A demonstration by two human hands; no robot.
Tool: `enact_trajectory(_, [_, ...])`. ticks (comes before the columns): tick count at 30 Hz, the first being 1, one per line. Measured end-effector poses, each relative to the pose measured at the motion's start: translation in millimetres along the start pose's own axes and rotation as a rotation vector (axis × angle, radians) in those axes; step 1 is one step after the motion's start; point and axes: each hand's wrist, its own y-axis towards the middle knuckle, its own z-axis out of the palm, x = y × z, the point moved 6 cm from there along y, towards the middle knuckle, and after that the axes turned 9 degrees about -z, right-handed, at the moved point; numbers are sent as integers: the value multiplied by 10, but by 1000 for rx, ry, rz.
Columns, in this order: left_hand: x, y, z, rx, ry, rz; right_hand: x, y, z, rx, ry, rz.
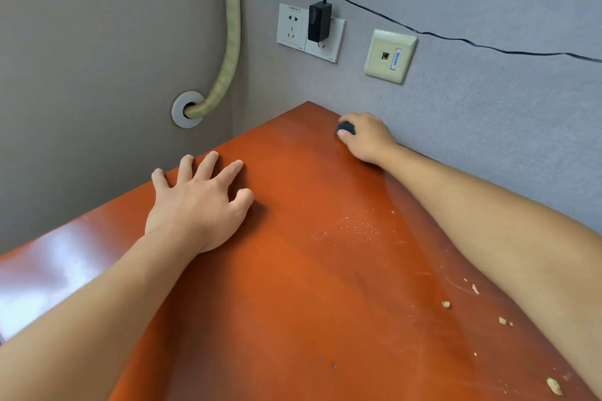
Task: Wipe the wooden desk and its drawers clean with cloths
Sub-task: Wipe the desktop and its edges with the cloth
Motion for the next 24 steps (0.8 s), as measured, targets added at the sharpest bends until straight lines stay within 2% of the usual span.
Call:
enact_trajectory(5, [6, 25, 11, 2, -16, 7, 1278, -687, 233, 101, 129, -447])
enact_trajectory(9, [18, 35, 17, -10, -11, 14, 1451, -1290, 124, 202, 228, -617])
enact_trajectory(12, [24, 32, 16, -8, -11, 11, 974, -1001, -5, 181, 164, -494])
enact_trajectory(16, [23, 30, 16, -6, -13, 9, -90, -444, -161, 4, 4, -99])
enact_trajectory(19, [15, 36, 18, -11, -7, 0, -288, -242, -140, -8, -37, 66])
enact_trajectory(21, [19, 33, 16, -10, -10, 1, 85, -239, -79, -1, -18, -15])
enact_trajectory(24, [26, 34, 13, -10, -16, -5, 870, -570, 107, 77, 72, -265])
